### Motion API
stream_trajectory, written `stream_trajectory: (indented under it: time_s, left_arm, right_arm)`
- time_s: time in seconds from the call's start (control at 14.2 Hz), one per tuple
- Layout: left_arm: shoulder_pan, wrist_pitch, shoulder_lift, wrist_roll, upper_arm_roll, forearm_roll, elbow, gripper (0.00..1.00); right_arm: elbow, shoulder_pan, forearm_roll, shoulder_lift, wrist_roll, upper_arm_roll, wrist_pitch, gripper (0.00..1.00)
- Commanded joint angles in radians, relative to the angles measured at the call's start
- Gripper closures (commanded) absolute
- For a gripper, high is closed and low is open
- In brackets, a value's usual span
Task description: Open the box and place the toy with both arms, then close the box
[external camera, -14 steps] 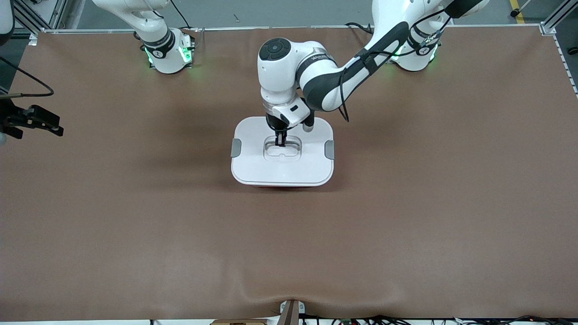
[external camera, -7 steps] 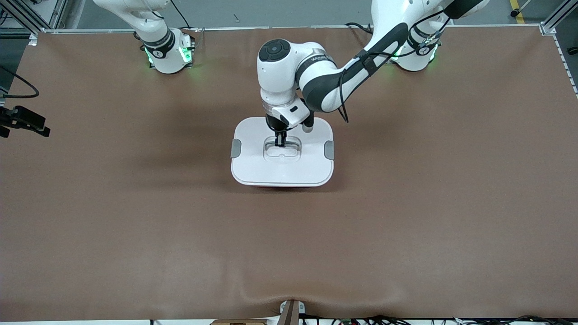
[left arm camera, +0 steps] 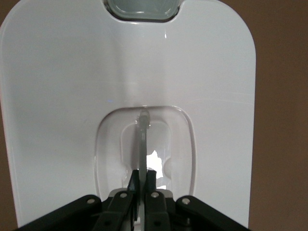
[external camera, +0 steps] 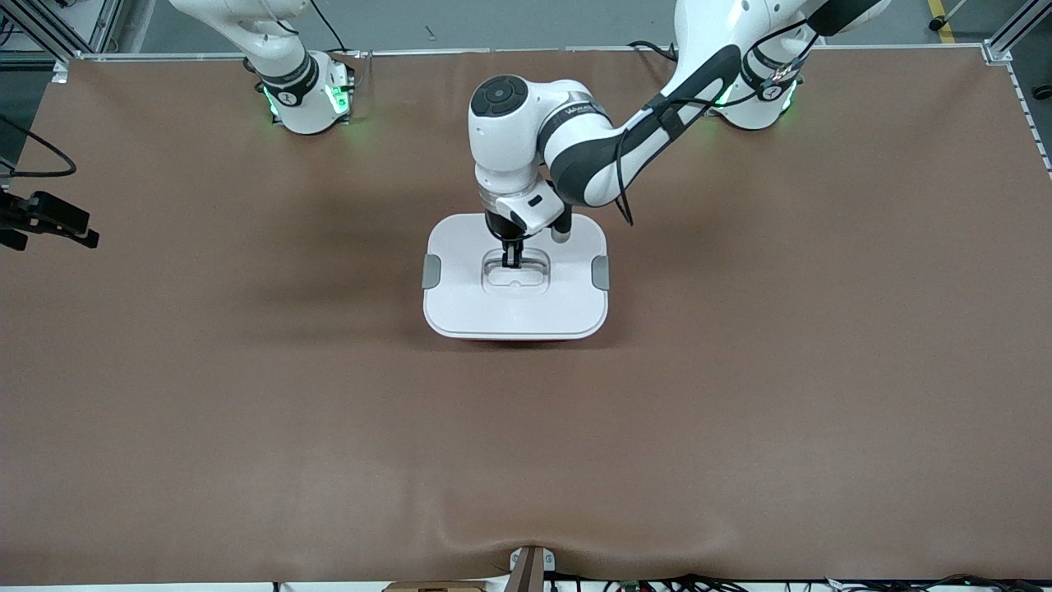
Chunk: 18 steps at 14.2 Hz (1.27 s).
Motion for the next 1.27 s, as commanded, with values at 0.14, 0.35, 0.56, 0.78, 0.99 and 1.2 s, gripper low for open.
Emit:
stream_trajectory:
  time_s: [0.14, 0.35, 0.56, 0.78, 0.99, 1.2]
  left_arm:
    - [-0.015, -0.008, 0.002, -0.126, -0.003, 0.046, -0.013, 1.0]
    - [-0.008, -0.023, -0.011, -0.128, -0.003, 0.048, -0.026, 1.0]
    - [-0.009, -0.023, -0.011, -0.155, -0.003, 0.049, -0.026, 1.0]
    - [-0.011, -0.025, -0.013, -0.155, -0.003, 0.049, -0.027, 1.0]
    - [-0.003, -0.023, -0.022, -0.16, -0.003, 0.051, -0.024, 1.0]
    - [-0.003, -0.023, -0.027, -0.189, -0.003, 0.054, -0.032, 1.0]
  right_arm:
    - [0.021, -0.005, 0.017, 0.01, -0.001, 0.009, -0.004, 0.0]
    - [0.017, -0.01, -0.001, 0.019, -0.006, 0.009, -0.016, 0.0]
    - [0.018, -0.011, -0.046, 0.014, -0.009, 0.007, -0.05, 0.0]
    - [0.018, -0.01, -0.047, 0.013, -0.009, 0.009, -0.05, 0.0]
    - [0.02, -0.01, -0.047, 0.011, -0.009, 0.009, -0.05, 0.0]
    - [0.02, -0.007, -0.047, 0.011, -0.009, 0.009, -0.049, 0.0]
